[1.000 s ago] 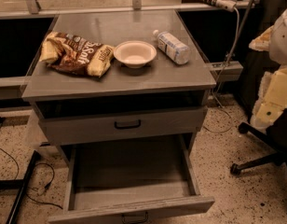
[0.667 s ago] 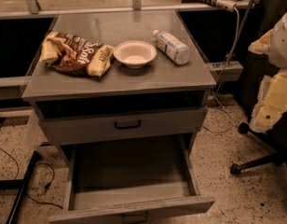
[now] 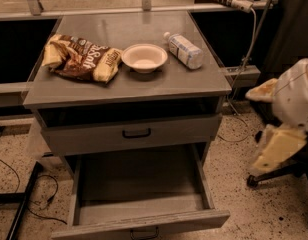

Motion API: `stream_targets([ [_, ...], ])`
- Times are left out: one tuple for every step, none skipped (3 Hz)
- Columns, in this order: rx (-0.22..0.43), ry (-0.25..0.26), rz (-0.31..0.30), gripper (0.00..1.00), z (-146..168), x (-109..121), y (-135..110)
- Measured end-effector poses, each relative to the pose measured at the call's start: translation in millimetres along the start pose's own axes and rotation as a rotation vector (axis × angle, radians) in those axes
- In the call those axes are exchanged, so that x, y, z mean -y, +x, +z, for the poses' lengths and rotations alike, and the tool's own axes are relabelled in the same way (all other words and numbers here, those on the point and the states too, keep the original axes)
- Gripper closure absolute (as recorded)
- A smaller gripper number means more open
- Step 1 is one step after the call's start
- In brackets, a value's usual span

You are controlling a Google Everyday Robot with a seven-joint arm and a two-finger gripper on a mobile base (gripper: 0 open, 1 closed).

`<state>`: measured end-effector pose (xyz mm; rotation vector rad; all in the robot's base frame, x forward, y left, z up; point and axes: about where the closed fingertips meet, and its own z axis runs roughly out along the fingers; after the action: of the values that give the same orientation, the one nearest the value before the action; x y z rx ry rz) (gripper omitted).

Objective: Close middle drawer

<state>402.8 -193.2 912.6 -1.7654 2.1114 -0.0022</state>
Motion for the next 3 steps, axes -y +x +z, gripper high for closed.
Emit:
stream_targets([
  [0.076, -0.02, -0.029, 0.43, 50.0, -28.4, 7.3],
  [0.098, -0.078, -0.016, 0.66, 106.5, -53.6, 23.3],
  [0.095, -0.083, -0.012, 0.89, 111.5, -57.0, 25.7],
])
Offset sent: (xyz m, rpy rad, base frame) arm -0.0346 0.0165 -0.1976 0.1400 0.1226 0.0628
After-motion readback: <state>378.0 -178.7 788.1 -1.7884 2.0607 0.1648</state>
